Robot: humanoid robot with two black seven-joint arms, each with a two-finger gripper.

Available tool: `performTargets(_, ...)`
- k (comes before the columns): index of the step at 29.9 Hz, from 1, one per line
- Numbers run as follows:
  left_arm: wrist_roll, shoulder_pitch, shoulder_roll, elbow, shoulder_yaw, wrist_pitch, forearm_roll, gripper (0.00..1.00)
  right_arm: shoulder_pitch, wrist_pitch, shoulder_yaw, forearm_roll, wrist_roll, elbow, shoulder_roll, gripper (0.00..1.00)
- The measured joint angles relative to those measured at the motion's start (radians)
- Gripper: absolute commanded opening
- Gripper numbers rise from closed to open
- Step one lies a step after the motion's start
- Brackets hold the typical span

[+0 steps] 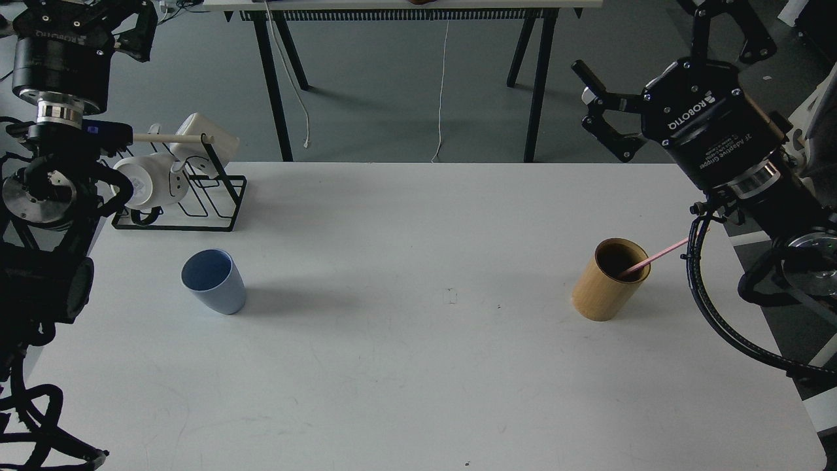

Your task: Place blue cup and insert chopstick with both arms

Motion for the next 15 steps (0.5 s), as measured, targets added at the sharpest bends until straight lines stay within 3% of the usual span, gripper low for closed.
performTargets(8, 0.017, -0.039, 0.012, -0.032, 0.019, 0.0, 0.008, 1.0, -0.003, 0.0, 0.001, 0.0, 0.0, 0.005, 0.003, 0.99)
performTargets(15, 0.018, -0.132, 0.304, -0.169, 0.217, 0.0, 0.01, 1.0, -0.009, 0.0, 0.001, 0.0, 0.0, 0.032, 0.0, 0.99)
